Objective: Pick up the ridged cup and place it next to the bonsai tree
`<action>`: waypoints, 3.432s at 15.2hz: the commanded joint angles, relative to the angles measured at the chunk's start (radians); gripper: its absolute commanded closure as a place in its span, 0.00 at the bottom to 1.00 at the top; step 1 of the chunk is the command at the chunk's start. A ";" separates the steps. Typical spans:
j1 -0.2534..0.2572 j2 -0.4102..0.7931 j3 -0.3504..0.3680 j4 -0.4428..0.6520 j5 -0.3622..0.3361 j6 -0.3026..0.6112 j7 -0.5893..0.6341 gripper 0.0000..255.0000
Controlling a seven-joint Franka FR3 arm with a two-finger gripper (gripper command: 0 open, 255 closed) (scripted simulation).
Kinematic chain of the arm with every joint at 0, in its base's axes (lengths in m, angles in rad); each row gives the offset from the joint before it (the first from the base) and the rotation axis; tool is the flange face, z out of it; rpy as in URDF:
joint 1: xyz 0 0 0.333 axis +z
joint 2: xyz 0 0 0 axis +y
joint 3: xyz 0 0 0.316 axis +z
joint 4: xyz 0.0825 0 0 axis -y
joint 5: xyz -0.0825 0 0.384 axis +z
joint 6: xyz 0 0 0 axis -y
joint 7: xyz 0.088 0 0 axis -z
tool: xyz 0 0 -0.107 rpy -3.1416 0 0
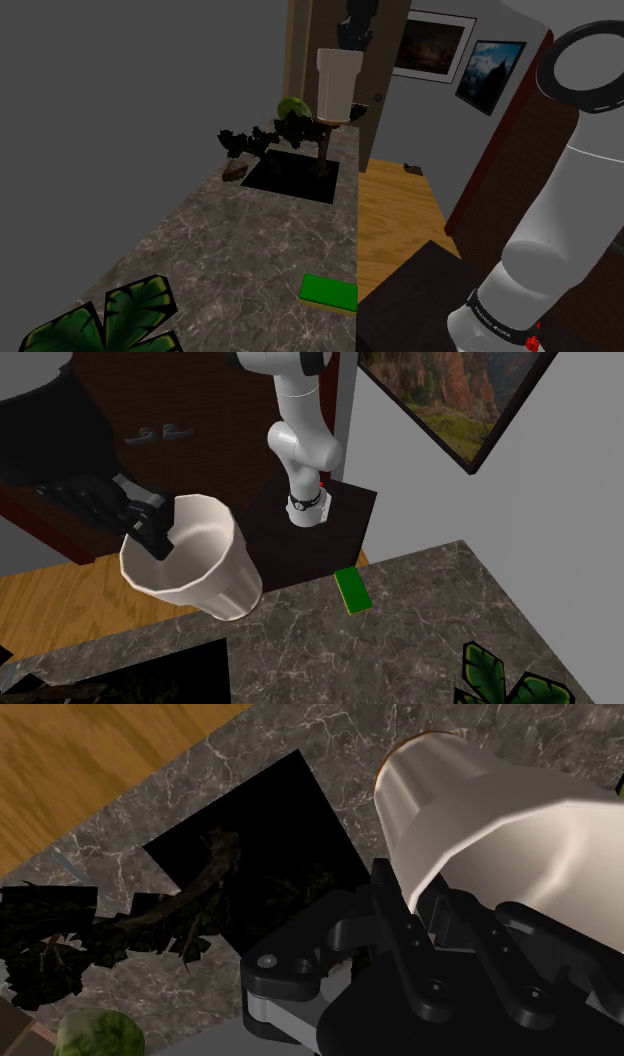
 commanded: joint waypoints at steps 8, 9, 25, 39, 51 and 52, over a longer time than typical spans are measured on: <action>-0.016 -0.090 -0.010 -0.247 0.026 0.161 -0.027 1.00; -0.017 -0.097 -0.011 -0.270 0.027 0.177 -0.029 1.00; -0.022 -0.166 -0.016 -0.571 0.046 0.410 -0.055 1.00; -0.020 -0.171 -0.014 -0.764 0.051 0.598 -0.068 1.00; -0.018 -0.140 -0.010 -0.893 0.047 0.757 -0.071 1.00; -0.017 -0.136 -0.010 -0.902 0.047 0.770 -0.071 1.00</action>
